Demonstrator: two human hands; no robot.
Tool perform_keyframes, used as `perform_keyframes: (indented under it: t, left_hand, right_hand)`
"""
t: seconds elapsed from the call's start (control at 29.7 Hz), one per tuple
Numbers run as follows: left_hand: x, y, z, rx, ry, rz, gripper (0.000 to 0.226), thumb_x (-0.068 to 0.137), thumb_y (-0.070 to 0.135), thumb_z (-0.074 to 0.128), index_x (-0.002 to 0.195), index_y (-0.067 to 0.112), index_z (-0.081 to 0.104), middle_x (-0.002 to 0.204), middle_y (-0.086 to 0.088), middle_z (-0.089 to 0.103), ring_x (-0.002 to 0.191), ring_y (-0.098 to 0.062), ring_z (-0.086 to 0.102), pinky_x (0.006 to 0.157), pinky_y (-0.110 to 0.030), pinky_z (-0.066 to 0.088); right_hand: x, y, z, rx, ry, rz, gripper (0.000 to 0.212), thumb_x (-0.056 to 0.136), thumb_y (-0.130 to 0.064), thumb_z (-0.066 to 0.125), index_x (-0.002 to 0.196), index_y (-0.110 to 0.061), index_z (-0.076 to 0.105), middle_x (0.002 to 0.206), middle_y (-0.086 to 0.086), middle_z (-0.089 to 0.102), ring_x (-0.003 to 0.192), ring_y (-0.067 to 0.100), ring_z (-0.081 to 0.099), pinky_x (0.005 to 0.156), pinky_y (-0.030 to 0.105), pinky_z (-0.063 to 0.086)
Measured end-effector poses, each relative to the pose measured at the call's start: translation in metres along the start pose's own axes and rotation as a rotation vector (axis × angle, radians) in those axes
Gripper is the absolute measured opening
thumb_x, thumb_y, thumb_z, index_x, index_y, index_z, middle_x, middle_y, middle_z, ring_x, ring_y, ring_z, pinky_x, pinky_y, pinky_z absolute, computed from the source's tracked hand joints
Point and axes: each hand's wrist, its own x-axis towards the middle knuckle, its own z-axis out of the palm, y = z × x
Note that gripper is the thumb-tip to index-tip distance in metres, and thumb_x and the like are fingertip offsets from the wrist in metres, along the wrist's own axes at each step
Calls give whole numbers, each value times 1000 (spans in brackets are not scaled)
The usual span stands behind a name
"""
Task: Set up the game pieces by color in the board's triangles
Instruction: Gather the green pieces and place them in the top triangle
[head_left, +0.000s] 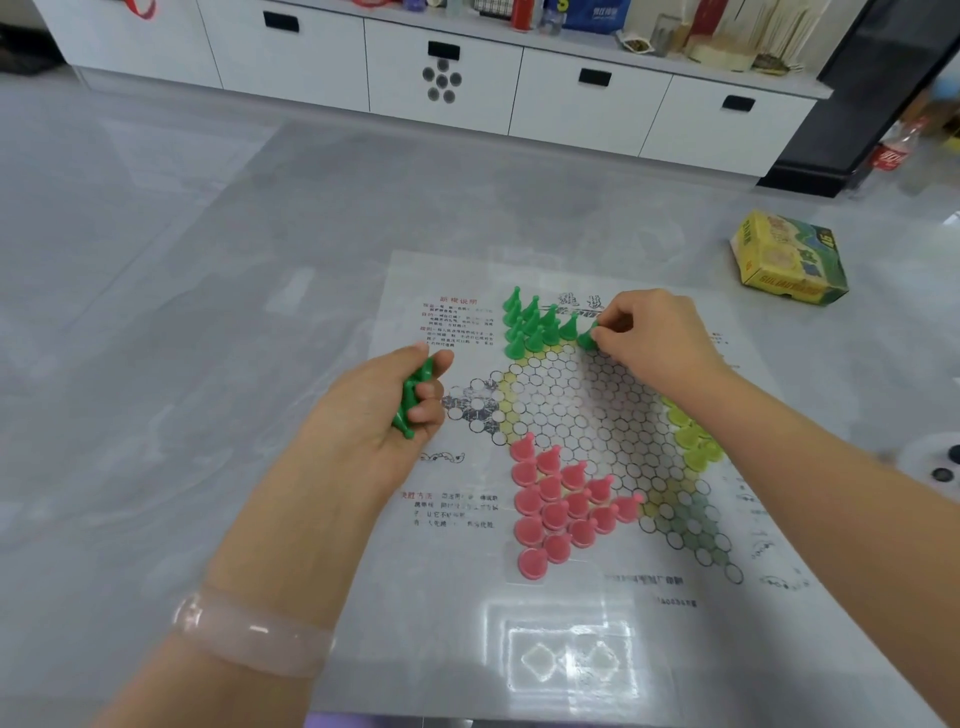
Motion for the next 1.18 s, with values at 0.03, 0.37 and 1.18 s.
perform_keyframes:
  t: [0.03,0.37,1.18]
  left_hand:
    - [0,0,0,10,0,10,13,91,7,50,78,8,46,71,-7,58,33,-4,36,28,-13,25]
    - [1,-2,0,98,15,75,12,90,8,52,79,8,50,74,-6,59,37,-4,38,30,-13,28]
    - [-8,-7,4,349,-199,159,22,82,14,62,67,11,46,61,0,43,35,-3,29,29,-13,19]
  right_hand:
    - [0,0,0,-6,-1,-2,10,85,-15,61,91,-9,68,85,-1,59,80,14,55,76,24,44]
    - [0,0,1,-48,-25,-6,15,86,-15,61,98,-10,66,96,5,65,82,15,55,78,25,45]
    - [-54,-70,-7,688,-396,-232,22,93,-19,48,92,-10,68,76,-2,63,70,4,59,66,18,53]
